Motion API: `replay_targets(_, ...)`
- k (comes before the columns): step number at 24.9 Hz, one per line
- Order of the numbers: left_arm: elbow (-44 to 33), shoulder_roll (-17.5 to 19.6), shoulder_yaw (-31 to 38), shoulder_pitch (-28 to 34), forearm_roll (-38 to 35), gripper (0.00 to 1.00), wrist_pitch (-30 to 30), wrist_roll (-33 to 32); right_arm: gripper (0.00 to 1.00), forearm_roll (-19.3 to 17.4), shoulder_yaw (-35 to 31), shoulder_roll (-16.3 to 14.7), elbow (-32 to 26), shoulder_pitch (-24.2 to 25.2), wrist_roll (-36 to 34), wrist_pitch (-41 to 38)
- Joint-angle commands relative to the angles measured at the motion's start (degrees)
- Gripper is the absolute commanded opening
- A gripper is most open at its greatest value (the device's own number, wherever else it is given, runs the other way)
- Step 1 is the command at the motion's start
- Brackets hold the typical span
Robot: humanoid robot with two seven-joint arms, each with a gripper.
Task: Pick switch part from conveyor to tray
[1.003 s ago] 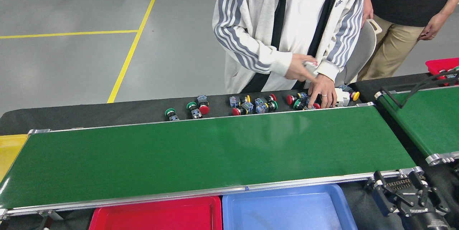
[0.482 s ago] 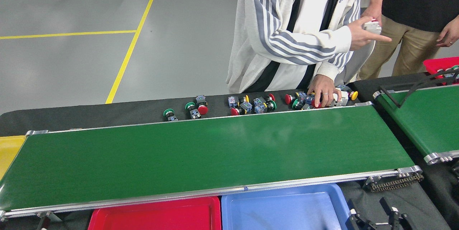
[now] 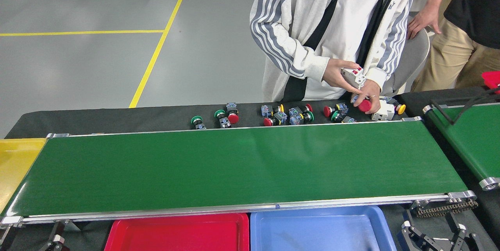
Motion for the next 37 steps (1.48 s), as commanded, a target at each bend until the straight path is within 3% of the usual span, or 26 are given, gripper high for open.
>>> replay_targets(1, -0.75, 0.89, 0.10, -0.43, 0.07, 1.00, -0.14, 0.39, 0.98, -0.58, -0.12, -0.40, -0.79, 0.73, -0.43, -2.96)
replay_targets(7, -0.66, 0.80, -0.16, -0.52, 0.07, 1.00, -0.23, -0.04, 0.98, -0.58, -0.12, -0.05, -0.79, 1.70, -0.35, -4.02)
replay_targets(12, -0.93, 0.28, -6.58, -1.14, -0.10, 1.00, 0.03, -0.13, 0.98, -0.76, -1.35, -0.05, -0.79, 1.96, -0.43, -3.93)
replay_targets(25, -1.28, 0.19, -6.40, -0.78, -0.19, 1.00, 0.30, -0.22, 0.98, -0.84, -2.40, 0.04, -0.79, 3.72, -0.43, -3.66)
replay_targets(29, -1.10, 0.36, -6.84, -0.70, -0.37, 1.00, 0.30, -0.13, 0.98, -0.84, -3.81, 2.50, -0.79, 3.10, -0.43, -3.49)
replay_targets(37, -1.37, 1.33, -10.45, -1.05, -2.04, 1.00, -0.14, -0.22, 0.98, -0.67, -3.81, 2.15, -0.70, 1.26, 0.18, -0.41)
